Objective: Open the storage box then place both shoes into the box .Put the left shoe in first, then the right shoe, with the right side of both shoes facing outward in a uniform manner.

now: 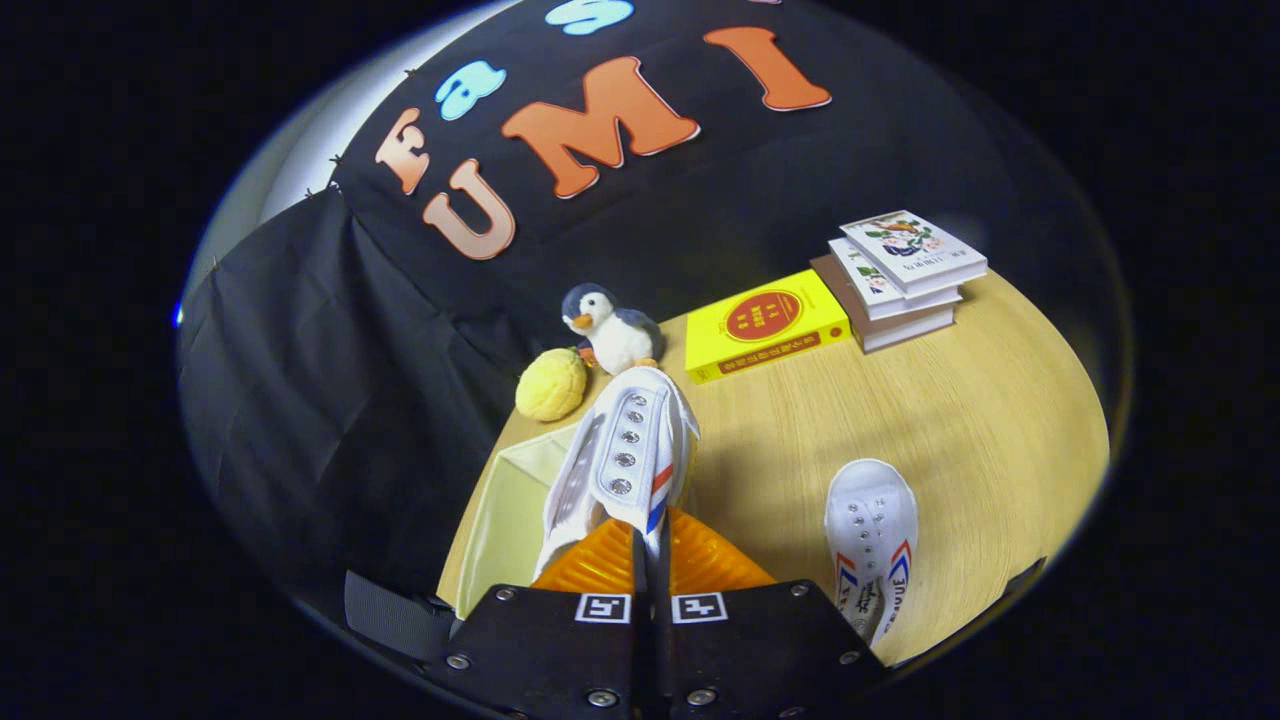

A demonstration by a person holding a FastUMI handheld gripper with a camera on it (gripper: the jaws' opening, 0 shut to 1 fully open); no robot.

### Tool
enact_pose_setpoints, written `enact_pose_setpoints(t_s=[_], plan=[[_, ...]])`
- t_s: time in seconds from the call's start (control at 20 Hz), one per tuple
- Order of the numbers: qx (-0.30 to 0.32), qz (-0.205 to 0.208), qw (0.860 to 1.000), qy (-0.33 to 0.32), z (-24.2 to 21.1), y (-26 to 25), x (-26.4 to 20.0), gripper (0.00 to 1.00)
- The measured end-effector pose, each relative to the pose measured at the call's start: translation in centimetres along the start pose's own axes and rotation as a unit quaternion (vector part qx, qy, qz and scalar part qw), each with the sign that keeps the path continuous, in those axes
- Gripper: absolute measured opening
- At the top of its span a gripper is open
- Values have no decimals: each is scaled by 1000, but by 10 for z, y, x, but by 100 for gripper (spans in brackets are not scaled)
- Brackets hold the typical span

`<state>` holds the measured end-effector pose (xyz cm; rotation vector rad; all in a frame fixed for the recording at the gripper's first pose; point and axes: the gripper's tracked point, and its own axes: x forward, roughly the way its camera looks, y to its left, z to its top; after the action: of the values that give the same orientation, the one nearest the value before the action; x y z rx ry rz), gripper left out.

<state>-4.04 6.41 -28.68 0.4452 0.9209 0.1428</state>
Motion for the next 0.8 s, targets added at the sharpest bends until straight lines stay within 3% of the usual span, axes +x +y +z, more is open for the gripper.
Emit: enact_pose_setpoints(t_s=[0.15,0.45,0.8], plan=[[-18,28,999,1,1,38,5,1],[-42,47,997,52,-40,92,46,1],[-40,11,993,115,-85,107,89,1]])
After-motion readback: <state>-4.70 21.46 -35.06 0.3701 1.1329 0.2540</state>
